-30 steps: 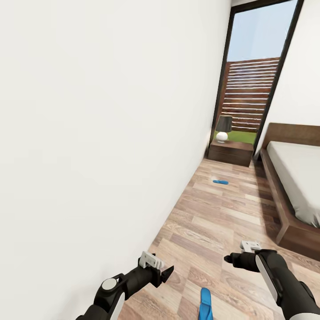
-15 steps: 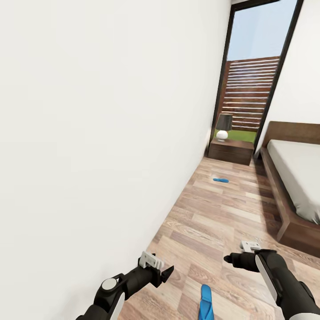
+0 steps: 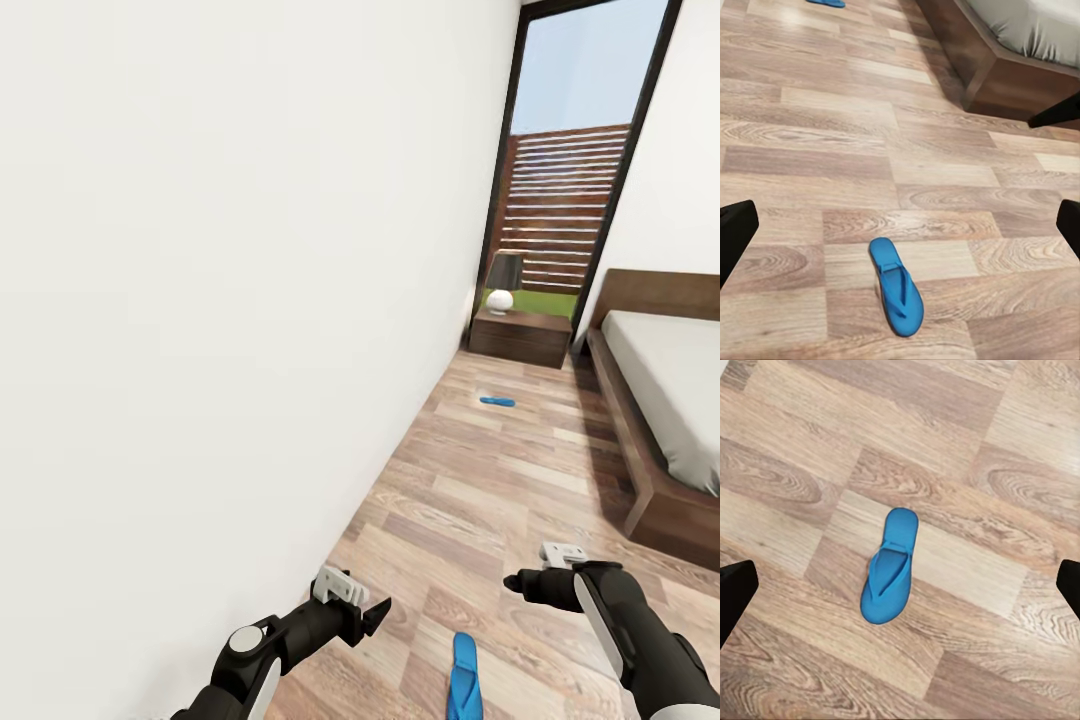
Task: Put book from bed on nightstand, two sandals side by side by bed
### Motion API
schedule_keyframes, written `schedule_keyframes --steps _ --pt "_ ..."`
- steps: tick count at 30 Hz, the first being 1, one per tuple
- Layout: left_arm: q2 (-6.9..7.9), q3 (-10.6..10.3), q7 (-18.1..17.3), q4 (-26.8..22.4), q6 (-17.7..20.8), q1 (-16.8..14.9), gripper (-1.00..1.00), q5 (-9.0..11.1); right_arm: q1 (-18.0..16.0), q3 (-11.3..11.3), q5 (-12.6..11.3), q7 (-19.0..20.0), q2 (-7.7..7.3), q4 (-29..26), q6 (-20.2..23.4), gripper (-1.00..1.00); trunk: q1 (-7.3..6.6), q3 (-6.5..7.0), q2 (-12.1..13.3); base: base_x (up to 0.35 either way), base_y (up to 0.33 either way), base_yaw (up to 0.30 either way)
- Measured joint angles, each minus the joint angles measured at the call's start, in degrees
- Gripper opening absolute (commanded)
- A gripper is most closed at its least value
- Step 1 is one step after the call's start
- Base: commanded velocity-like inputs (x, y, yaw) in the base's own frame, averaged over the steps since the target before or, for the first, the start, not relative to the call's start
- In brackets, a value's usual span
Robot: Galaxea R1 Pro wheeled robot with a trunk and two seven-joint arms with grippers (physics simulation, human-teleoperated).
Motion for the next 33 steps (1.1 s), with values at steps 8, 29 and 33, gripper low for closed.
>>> schedule_keyframes --steps 8,29,33 --pt "0.0 0.0 0.0 0.0 0.0 0.0 1.0 -0.01 0.01 0.0 0.01 -0.04 0.03 0.01 0.0 1.0 1.76 -1.44 -3.21 0.0 0.0 0.0" --pt "0.0 0.0 0.0 0.0 0.0 0.0 1.0 0.0 0.0 0.0 0.01 -0.27 0.07 0.28 0.0 1.0 6.37 -5.21 -11.63 0.0 0.0 0.0" --pt "0.0 0.0 0.0 0.0 0.0 0.0 1.0 0.0 0.01 0.07 0.07 -0.27 0.12 0.28 0.0 1.0 7.25 -5.92 -13.24 0.0 0.0 0.0"
